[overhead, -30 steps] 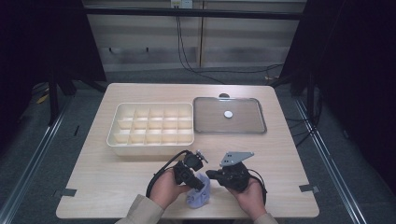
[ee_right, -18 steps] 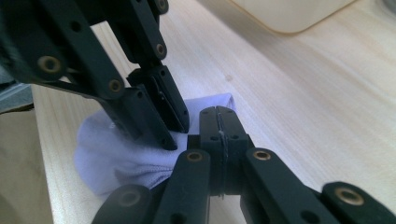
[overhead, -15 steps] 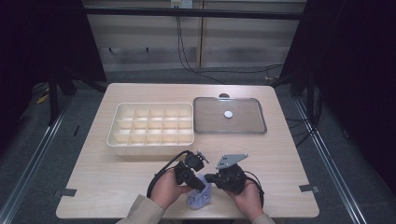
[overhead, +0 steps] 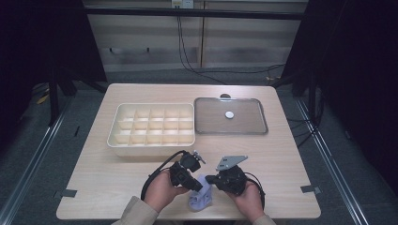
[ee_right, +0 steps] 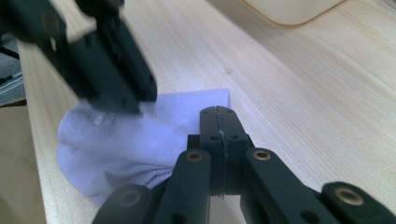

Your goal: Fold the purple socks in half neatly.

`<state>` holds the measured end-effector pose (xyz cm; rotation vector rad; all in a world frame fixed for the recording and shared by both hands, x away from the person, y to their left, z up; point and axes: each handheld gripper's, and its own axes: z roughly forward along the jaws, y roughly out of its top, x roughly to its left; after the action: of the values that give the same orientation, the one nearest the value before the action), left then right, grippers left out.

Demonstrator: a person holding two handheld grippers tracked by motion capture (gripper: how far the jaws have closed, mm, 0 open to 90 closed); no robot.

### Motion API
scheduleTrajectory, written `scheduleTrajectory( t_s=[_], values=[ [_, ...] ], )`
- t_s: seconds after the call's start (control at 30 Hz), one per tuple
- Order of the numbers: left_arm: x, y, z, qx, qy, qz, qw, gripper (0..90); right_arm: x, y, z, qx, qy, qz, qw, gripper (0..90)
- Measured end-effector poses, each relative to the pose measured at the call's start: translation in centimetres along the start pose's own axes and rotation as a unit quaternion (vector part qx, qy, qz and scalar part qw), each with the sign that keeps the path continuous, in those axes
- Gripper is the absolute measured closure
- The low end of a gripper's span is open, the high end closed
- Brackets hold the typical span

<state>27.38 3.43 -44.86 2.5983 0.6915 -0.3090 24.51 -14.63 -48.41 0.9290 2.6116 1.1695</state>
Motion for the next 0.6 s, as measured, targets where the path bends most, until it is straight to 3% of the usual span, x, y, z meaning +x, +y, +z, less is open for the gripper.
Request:
scheduleTrajectory(
  t_s=[0.1,0.33,0.47,0.6],
  values=[
    [0.1,-0.2,1.1,0.012,0.001,-0.006,0.9999,82.3,0.0,0.0,0.0,0.0,0.001,0.0,1.0,90.0],
    [-0.7,-0.5,-0.1,-0.004,-0.008,0.003,1.0,82.1,0.0,-0.1,0.0,-0.001,-0.001,-0.001,1.0,90.0],
    [-1.0,-0.8,0.9,0.011,-0.009,0.004,0.9999,82.0,0.1,0.0,0.1,0.001,0.0,-0.001,1.0,90.0],
    [-0.8,-1.1,1.3,0.01,-0.008,0.001,0.9999,83.4,0.2,0.0,0.1,0.0,0.0,0.0,1.0,90.0]
  ],
)
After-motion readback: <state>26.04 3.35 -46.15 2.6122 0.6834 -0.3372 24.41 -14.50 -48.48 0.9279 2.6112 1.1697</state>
